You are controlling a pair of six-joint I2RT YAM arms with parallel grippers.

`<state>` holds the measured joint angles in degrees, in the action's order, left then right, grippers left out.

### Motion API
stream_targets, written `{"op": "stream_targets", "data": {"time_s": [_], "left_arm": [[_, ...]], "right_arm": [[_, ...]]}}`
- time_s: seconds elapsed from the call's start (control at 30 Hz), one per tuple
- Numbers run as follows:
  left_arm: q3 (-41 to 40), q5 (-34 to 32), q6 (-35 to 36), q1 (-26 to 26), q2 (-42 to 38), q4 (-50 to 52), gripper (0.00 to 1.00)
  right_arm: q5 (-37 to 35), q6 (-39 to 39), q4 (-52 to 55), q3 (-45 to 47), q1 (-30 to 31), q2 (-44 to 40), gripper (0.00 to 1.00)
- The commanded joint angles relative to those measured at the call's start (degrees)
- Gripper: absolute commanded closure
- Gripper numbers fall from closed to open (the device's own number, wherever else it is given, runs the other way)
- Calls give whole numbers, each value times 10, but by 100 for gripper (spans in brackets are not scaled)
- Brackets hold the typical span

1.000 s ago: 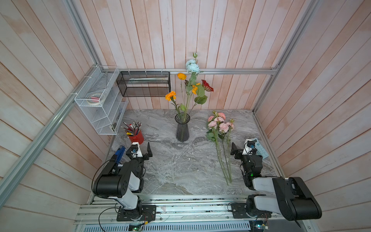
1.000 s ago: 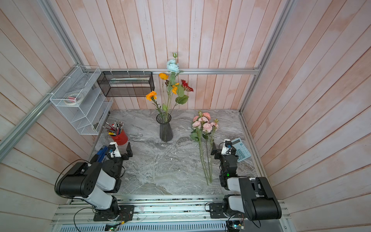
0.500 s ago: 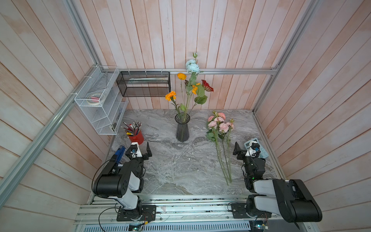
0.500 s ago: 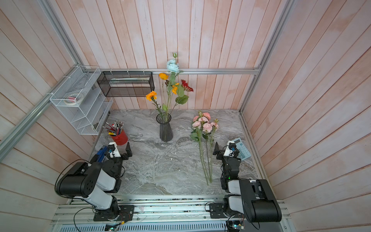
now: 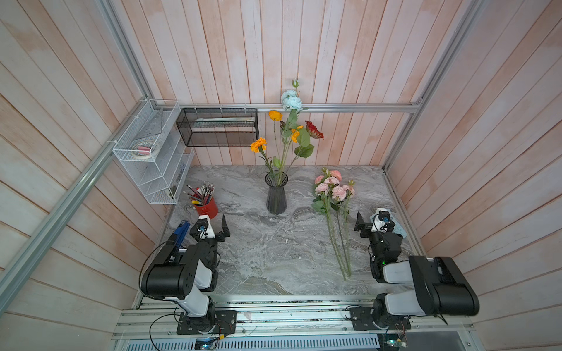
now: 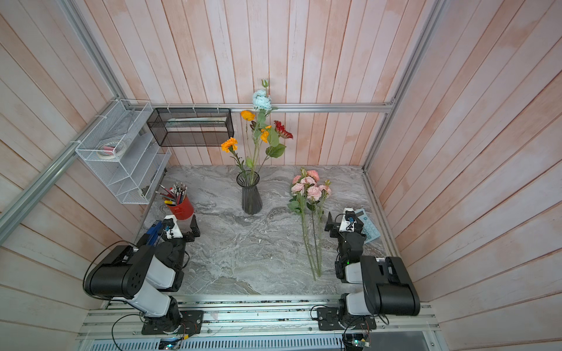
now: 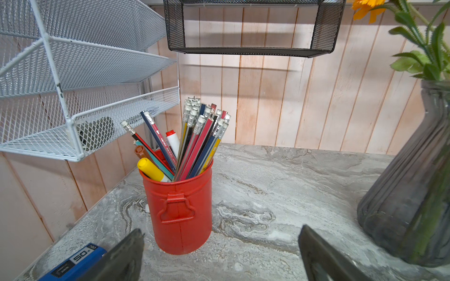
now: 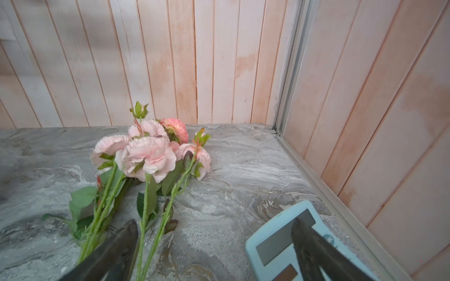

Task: Pick out pink flowers from the vase
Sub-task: Reset both arms

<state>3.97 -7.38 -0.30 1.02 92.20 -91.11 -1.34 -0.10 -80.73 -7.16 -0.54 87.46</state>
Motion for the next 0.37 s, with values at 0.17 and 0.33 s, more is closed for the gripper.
{"op": "stream_targets", "data": {"time_s": [0.17,0.33], "left_arm": [[3,-14,-6,-2,5,-18,0],[22,6,19,14,-10,37,0]], "right_arm": [[2,-1,-44,-14,-2,28,2],[-46,18,-42,-7,-3,24,2]]}}
